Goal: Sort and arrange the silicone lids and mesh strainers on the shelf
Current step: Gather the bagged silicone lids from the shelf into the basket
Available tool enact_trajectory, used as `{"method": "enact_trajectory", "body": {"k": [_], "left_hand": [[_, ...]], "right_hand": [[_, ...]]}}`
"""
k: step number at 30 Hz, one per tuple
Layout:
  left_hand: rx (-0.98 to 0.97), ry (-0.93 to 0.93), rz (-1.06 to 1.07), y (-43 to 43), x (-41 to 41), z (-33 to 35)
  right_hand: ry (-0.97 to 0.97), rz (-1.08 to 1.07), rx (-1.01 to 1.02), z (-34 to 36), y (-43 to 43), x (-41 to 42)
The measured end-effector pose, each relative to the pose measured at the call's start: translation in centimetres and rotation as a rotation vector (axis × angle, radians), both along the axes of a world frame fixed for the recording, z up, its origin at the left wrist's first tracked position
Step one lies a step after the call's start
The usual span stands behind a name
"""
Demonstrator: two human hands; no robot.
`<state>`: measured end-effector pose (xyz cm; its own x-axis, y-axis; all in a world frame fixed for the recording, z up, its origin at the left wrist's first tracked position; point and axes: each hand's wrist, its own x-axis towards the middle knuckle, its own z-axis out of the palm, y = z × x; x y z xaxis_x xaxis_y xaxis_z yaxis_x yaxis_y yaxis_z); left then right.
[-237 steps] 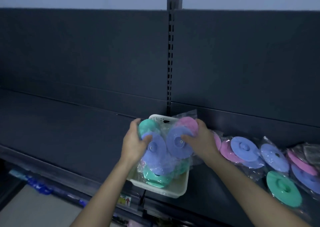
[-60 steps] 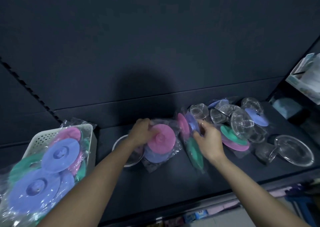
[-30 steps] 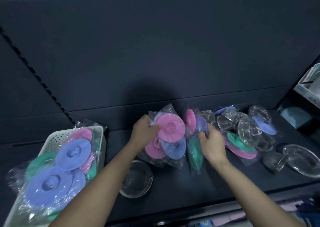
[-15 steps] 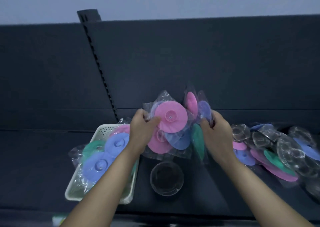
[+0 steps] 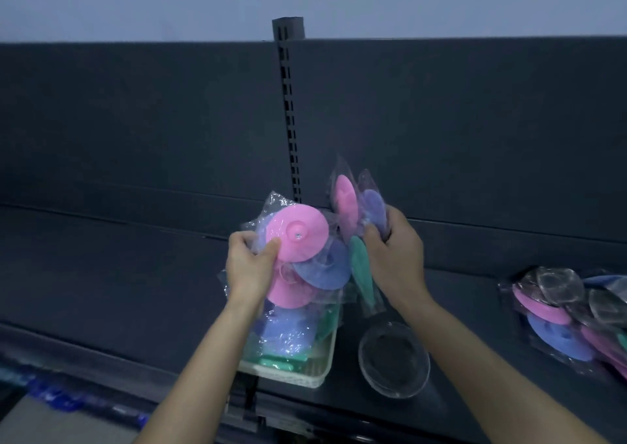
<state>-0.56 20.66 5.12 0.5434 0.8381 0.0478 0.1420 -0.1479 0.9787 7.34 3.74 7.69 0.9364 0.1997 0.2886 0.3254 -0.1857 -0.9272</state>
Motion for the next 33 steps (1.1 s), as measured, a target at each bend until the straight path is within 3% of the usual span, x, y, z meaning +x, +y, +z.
{"method": "enact_trajectory", "body": {"k": [8, 13, 19, 21, 29, 33], "left_hand": [[0.098, 0.225, -0.089, 3.3, -2.6, -2.7], [0.344, 0.391, -0.191, 4.9, -2.2, -3.8], [0.443, 0.490, -0.378, 5.2, -1.9, -5.0], [0.455, 0.575, -0.414, 5.4, -1.7, -5.5], [0.430, 0.735, -0.439, 6.2, -0.9, -7.1], [0.344, 0.686, -0.415, 6.1, -1.1, -7.0]], "right_hand": [[0.007, 0.073, -0.101, -3.3, 5.5, -1.3], [-0.050, 0.160, -0.243, -4.8, 6.8, -2.0], [-0.182, 0.419, -0.876, -6.3, 7.9, -2.0], [-0.194, 0.442, -0.972, -6.3, 8.0, -1.7], [-0.229, 0.402, -1.017, -8.4, 9.3, -1.8], [-0.246, 0.406, -1.058, -8.5, 9.7, -1.9]]}}
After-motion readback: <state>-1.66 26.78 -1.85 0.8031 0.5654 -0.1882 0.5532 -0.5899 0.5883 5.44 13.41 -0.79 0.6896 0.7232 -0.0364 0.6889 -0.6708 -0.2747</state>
